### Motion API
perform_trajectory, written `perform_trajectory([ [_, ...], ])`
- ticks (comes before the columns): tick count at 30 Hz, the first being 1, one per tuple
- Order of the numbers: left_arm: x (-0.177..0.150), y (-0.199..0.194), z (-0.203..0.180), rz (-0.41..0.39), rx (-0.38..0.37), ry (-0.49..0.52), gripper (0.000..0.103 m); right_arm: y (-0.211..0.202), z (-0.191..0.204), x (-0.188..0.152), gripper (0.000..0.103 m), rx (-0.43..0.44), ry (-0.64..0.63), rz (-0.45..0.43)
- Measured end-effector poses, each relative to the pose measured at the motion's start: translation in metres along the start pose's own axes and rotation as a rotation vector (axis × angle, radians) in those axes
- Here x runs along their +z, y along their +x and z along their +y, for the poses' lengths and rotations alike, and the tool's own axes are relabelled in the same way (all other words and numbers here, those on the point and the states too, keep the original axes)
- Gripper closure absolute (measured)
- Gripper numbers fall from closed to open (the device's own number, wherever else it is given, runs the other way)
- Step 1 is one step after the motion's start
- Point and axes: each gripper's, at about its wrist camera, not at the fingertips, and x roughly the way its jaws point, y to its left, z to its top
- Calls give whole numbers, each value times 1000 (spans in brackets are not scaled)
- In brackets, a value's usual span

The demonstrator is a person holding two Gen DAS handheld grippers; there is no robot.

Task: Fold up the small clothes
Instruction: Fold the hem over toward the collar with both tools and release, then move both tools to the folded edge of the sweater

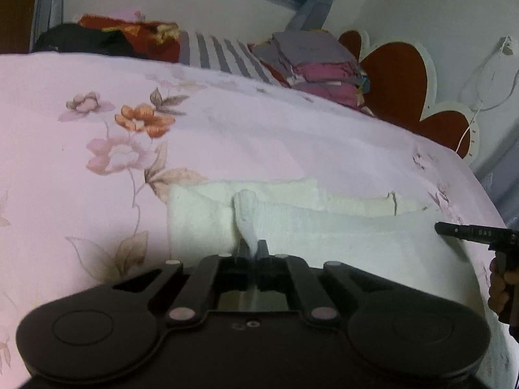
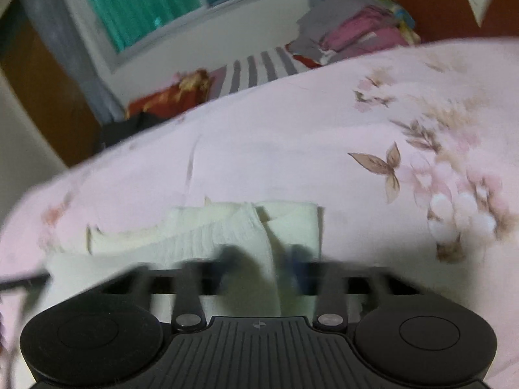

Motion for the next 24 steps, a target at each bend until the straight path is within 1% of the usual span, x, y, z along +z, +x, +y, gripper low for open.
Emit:
perform_trajectory([
  [2, -4, -8, -3, -50, -1, 8, 101, -2, 6, -2, 101, -9, -45, -20],
  [5, -7, -15, -5, -110, 7, 14, 101, -15, 10, -4, 101, -8, -63, -99],
  [7, -9, -10, -4, -99, 39, 13, 101, -19, 12, -5, 101, -4, -67, -136],
  [8, -9, -6, -4, -88, 47, 5, 101, -15, 12, -7, 101, -14, -71, -129],
  [10, -10, -3, -3, -88, 51, -6, 100, 0, 9, -12, 101, -54, -67, -81],
  [13, -8, -2, 0, -74, 48, -23, 100, 6, 7, -16, 101, -57, -56, -80],
  [15, -6, -6, -1, -71, 65, -20, 88, 2, 7, -14, 101, -60, -49, -81],
  [16, -6, -11, -4, -83, 100, -16, 64, -1, 8, -13, 101, -75, -53, -84],
  [17, -9, -21, -8, -111, 154, -5, 39, -3, 10, -12, 92, -93, -55, -83],
  [18, -13, -32, -14, -152, 198, 2, 31, -10, 14, -10, 57, -128, -57, -90],
  [19, -19, -40, -20, -188, 204, 10, 33, -18, 17, -12, 34, -146, -59, -113],
  [20, -26, -46, -30, -195, 172, 28, 44, -25, 21, -16, 22, -142, -74, -138],
  [21, -32, -48, -42, -186, 137, 43, 52, -32, 28, -21, 25, -134, -105, -151],
  [22, -38, -47, -56, -176, 100, 56, 60, -38, 41, -27, 32, -131, -141, -157],
  [23, -46, -41, -73, -161, 49, 87, 59, -39, 51, -33, 59, -98, -168, -153],
  [24, -51, -33, -88, -140, 22, 121, 60, -36, 65, -40, 75, -37, -194, -124],
])
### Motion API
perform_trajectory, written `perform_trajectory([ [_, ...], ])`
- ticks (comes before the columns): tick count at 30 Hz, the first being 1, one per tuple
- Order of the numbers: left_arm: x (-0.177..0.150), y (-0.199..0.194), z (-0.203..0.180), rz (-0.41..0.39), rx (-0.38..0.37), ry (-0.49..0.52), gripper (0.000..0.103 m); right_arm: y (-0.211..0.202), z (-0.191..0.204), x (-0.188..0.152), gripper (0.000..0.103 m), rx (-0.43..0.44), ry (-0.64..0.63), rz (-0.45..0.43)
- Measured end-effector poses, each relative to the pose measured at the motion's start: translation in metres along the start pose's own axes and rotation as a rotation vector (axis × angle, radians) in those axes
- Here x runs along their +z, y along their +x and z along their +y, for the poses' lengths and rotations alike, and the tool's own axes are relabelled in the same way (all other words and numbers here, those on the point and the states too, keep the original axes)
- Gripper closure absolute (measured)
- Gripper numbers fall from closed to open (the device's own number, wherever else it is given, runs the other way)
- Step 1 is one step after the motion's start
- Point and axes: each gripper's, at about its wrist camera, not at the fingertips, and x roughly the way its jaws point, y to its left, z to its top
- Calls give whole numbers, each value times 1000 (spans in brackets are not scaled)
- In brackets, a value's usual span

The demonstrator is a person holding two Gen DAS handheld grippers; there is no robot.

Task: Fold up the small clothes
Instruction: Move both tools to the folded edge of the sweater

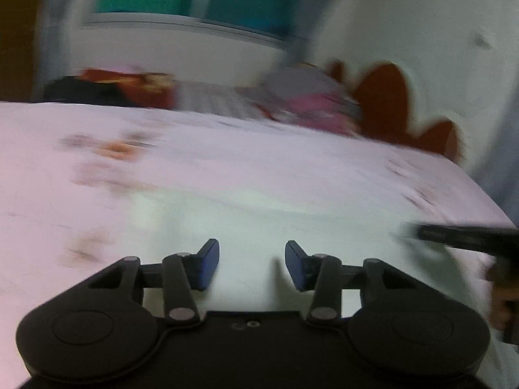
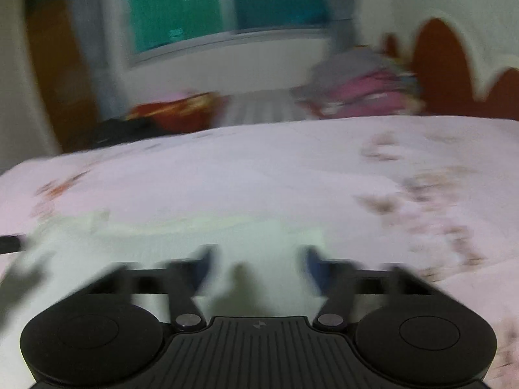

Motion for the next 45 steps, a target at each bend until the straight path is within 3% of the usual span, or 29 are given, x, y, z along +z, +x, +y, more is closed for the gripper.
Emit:
perform_trajectory([
  [3, -11, 29, -35, 83, -22, 99, 54, 15, 42, -11, 76, 127, -82, 48],
  [6, -9, 38, -31, 51, 41, 147, 51, 34, 64, -16, 72, 213, -159, 118],
  [8, -2, 37, -8, 33, 89, 97, 55, 39, 54, -11, 72, 145, -178, 102],
  [10, 1, 35, 18, 27, 98, 42, 56, 46, 21, -2, 73, 19, -72, 89],
  [12, 1, 29, 31, 23, 107, 11, 56, 48, -6, 4, 73, 8, 25, 103],
  [15, 1, 6, 22, -15, 128, -16, 52, 37, 7, 10, 72, -41, -50, 100],
  [16, 0, -1, 15, -29, 123, -7, 52, 28, 14, 8, 69, -43, -68, 78],
  [17, -3, -6, 3, -24, 121, 11, 52, 18, 19, 3, 58, -20, -74, 62],
  [21, -27, -2, -33, 31, 81, 60, 51, -4, 60, -30, 57, 118, -138, 77],
  [22, -34, 5, -41, 46, 106, 99, 50, -5, 67, -37, 57, 140, -159, 91],
  [23, -39, 7, -45, 32, 131, 141, 48, -2, 73, -45, 57, 141, -182, 108],
  [26, -34, -2, -37, 39, 135, 110, 49, -1, 71, -59, 57, 63, -195, 105],
  [29, -33, -27, -38, -13, 147, 93, 31, -17, 60, -52, 57, 35, -122, 112],
  [34, -60, -48, -73, -23, 94, 93, 41, -48, 74, -63, 57, 120, -110, 113],
  [37, -83, -39, -83, 54, 117, 96, 42, -60, 85, -83, 59, 145, -105, 140],
  [38, -91, -33, -82, 79, 131, 95, 41, -61, 86, -91, 64, 133, -109, 158],
  [42, -94, -47, -80, 38, 161, 75, 43, -66, 81, -109, 74, 66, -111, 155],
  [45, -95, -64, -79, -13, 132, 42, 43, -85, 74, -105, 75, 81, -68, 112],
])
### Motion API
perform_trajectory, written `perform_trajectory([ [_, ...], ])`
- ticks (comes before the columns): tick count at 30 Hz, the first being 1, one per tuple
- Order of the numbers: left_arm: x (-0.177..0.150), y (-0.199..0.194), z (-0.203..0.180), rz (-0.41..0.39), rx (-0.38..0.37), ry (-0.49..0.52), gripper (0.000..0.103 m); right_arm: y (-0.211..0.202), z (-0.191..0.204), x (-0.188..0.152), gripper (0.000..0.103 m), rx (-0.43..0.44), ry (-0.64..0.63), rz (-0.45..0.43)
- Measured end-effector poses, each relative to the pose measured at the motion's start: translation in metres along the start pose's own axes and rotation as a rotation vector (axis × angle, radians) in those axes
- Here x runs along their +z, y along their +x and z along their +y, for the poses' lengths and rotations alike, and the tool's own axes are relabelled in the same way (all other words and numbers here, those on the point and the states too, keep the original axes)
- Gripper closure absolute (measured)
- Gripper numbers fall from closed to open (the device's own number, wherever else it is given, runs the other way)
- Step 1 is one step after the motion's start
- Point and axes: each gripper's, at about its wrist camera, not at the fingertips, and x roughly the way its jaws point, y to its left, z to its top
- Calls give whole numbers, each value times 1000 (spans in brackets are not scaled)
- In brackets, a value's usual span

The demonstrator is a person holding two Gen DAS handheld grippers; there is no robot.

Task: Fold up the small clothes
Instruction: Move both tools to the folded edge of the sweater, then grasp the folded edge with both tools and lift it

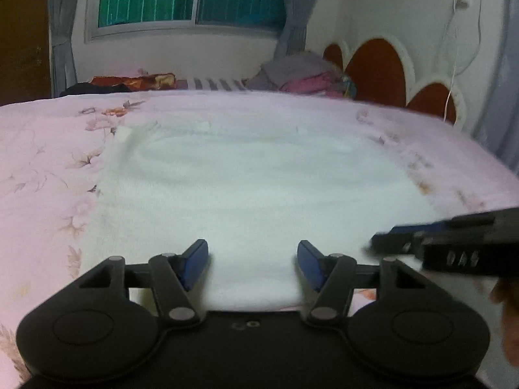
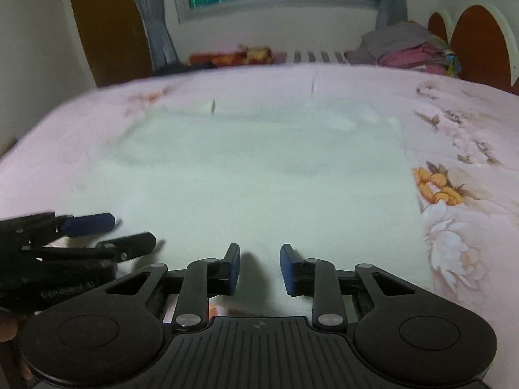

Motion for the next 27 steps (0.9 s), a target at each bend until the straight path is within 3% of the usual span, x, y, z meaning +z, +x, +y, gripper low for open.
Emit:
perform_trajectory([
  [3, -6, 7, -13, 46, -8, 45, 44, -6, 12, -4, 75, 56, -53, 7],
  [5, -15, 11, -6, 66, -12, 18, 44, -2, 17, -11, 75, 71, -48, 33],
  [8, -21, 2, 7, 44, 38, 3, 43, -1, 10, -22, 75, 47, -18, 37],
  [11, -28, -10, 39, 24, 77, -72, 47, -19, -23, -29, 75, -47, 58, 18],
  [13, -30, -13, 56, 19, 75, -113, 49, -28, -56, -35, 101, -80, 127, 29],
  [17, -22, -21, 55, 21, 95, -158, 48, -31, -73, -32, 103, -85, 151, 62],
  [20, -21, -29, 49, -21, 162, -142, 43, -49, -58, -24, 103, -114, 117, -31],
  [23, -25, -13, 65, 43, 172, -170, 39, -51, -49, -20, 103, -112, 75, -96],
  [24, -26, -13, 67, 32, 162, -159, 39, -45, -50, -19, 103, -116, 80, -73],
  [26, -22, -16, 69, 42, 165, -166, 41, -17, -61, -24, 103, -151, 114, 81],
  [27, -20, -20, 69, 41, 173, -187, 43, -21, -65, -26, 103, -136, 110, 55],
])
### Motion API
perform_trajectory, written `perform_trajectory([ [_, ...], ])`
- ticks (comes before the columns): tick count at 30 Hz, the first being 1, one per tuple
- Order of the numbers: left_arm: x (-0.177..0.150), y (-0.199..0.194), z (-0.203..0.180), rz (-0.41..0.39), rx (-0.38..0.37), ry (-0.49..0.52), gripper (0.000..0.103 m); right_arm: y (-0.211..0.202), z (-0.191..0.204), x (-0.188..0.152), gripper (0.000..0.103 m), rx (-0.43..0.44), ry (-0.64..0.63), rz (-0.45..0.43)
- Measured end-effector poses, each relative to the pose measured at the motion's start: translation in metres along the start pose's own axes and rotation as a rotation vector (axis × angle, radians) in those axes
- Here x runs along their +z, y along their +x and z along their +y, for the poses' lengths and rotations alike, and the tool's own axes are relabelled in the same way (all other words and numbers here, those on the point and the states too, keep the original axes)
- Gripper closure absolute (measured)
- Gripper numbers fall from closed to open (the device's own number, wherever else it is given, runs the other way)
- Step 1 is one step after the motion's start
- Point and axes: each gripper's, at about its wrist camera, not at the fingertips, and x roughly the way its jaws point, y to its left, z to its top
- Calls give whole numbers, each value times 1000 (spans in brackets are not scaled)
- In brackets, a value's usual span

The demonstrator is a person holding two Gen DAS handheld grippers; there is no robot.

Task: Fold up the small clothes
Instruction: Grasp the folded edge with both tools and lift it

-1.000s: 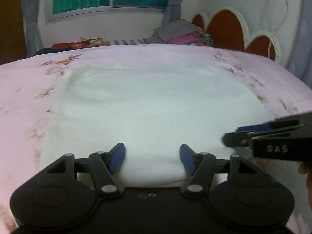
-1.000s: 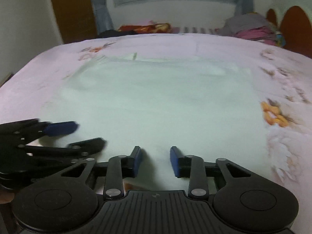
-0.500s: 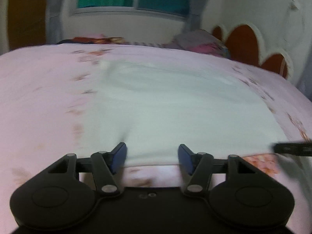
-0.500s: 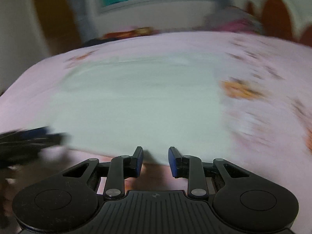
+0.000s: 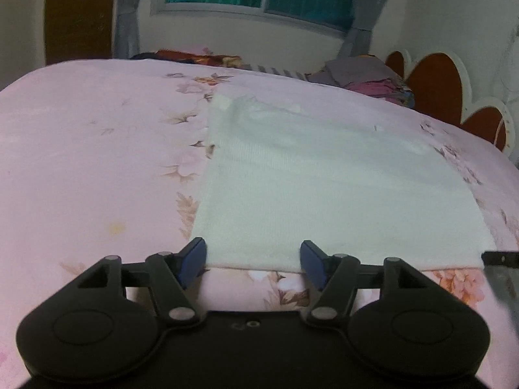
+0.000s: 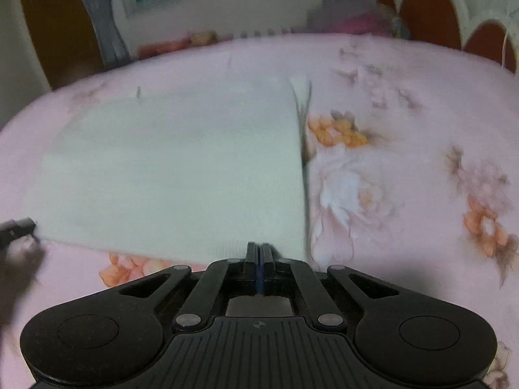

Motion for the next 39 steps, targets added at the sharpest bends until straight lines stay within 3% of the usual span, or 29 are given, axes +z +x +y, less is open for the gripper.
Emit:
perform_trajectory([
  [2, -5, -11, 7, -27, 9, -115, 45, -9, 0, 4, 103, 12, 6, -9],
  [5, -30, -15, 32, -38, -137, -518, 48, -23, -4, 4, 103, 72, 54, -70],
  [9, -35, -2, 36, -116, -159, -664, 51, -26, 4, 10, 103, 166, 92, -102],
  [12, -28, 19, 40, -144, -175, -724, 62, -22, 24, 21, 103, 206, 72, -118],
  [16, -20, 38, 42, -188, -191, -753, 69, 3, 47, 41, 103, 242, 98, -116],
  [20, -16, 52, 50, -178, -194, -780, 94, 41, 65, 63, 103, 249, 122, -107],
  [24, -5, 52, 52, -191, -178, -739, 95, 70, 78, 81, 103, 251, 136, -108],
  [26, -2, 50, 46, -208, -111, -696, 77, 81, 81, 84, 103, 258, 134, -100],
  [28, -1, 53, 42, -209, -119, -693, 77, 97, 81, 79, 103, 232, 125, -68],
  [30, 2, 55, 40, -205, -112, -664, 82, 95, 79, 79, 103, 244, 152, -81],
  [32, 4, 57, 43, -192, -124, -674, 96, 86, 76, 80, 103, 261, 174, -111],
  [35, 9, 50, 41, -209, -124, -652, 97, 96, 75, 83, 103, 230, 160, -63],
  [39, 29, 25, 10, -276, -127, -493, 97, 98, 70, 89, 103, 252, 161, -39],
])
